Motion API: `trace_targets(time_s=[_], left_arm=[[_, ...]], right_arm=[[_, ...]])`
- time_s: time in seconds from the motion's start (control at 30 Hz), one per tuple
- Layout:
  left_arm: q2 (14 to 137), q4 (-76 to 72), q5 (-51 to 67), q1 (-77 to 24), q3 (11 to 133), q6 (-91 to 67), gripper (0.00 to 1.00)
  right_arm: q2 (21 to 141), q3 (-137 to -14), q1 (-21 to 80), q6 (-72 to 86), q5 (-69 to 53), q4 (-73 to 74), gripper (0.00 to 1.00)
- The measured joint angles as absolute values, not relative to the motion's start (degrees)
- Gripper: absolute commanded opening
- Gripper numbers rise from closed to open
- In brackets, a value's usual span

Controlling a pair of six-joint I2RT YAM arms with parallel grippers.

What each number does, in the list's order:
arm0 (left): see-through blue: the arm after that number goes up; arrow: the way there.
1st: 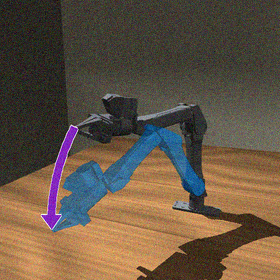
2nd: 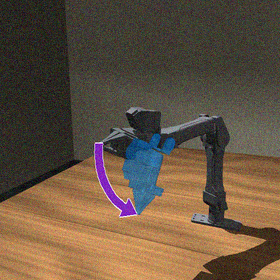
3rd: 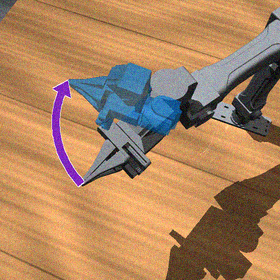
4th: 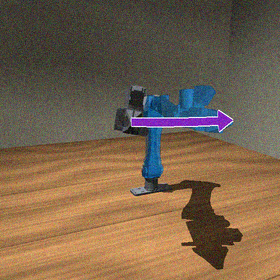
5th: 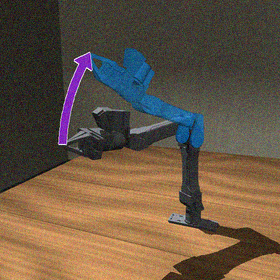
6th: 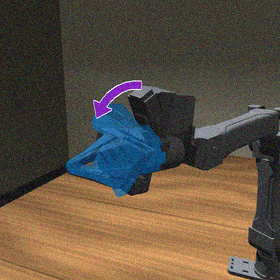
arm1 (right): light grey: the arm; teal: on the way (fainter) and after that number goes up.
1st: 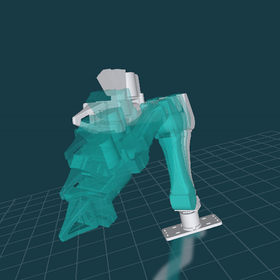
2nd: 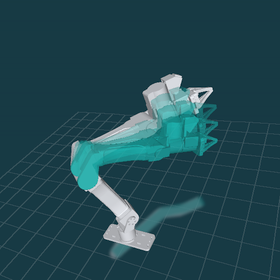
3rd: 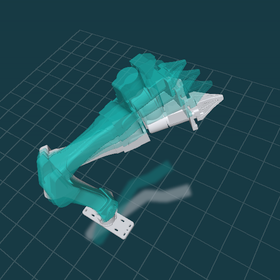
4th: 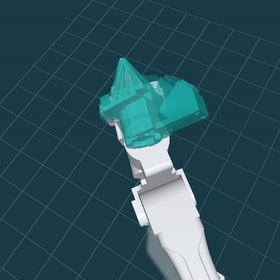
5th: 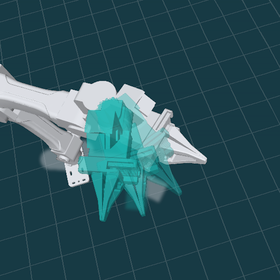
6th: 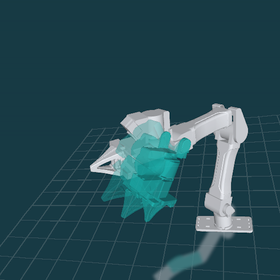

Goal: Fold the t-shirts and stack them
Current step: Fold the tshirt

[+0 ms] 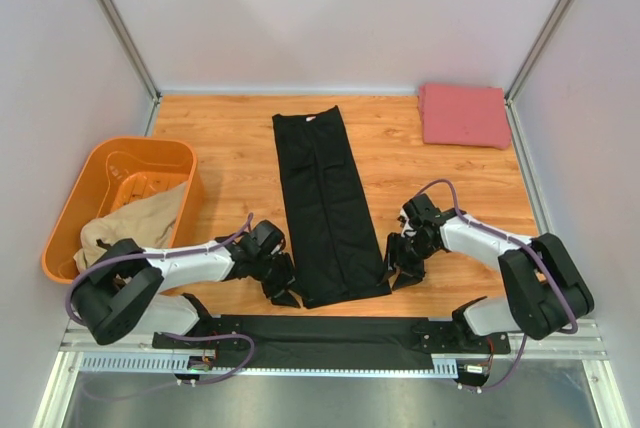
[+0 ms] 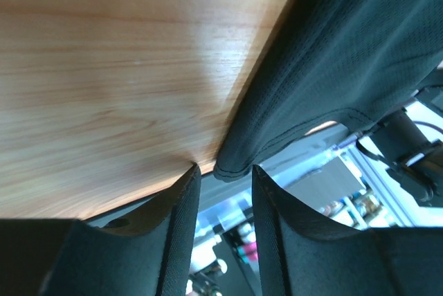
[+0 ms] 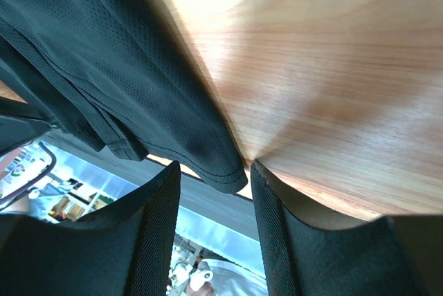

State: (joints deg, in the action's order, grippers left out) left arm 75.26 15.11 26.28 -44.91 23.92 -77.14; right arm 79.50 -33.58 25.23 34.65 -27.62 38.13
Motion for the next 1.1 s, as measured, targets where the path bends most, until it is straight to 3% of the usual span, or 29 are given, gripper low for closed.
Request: trace_targets(time_s=[0.3, 0.43, 0.83, 1.1], left_arm=[[75.44, 7.53, 28.23, -46.57, 20.27, -82.28, 0.39], [75.46, 6.68, 28.18, -46.87, 19.97, -83.57, 0.44], [67.70, 11.11, 20.25, -47.20, 18.90, -84.33, 0.46], [72.71, 5.61, 21.17, -47.29, 19.92, -84.29, 0.39]], right_arm=[[81.62, -33.78, 23.59, 34.35, -29.91, 38.02, 0.46], [82.35, -33.87, 23.05, 34.00, -30.85, 38.00, 0.45], [83.70, -34.09, 21.87, 32.58, -32.08, 38.22, 0.42], [85.03, -34.26, 21.76, 32.08, -33.69, 37.65, 0.41]])
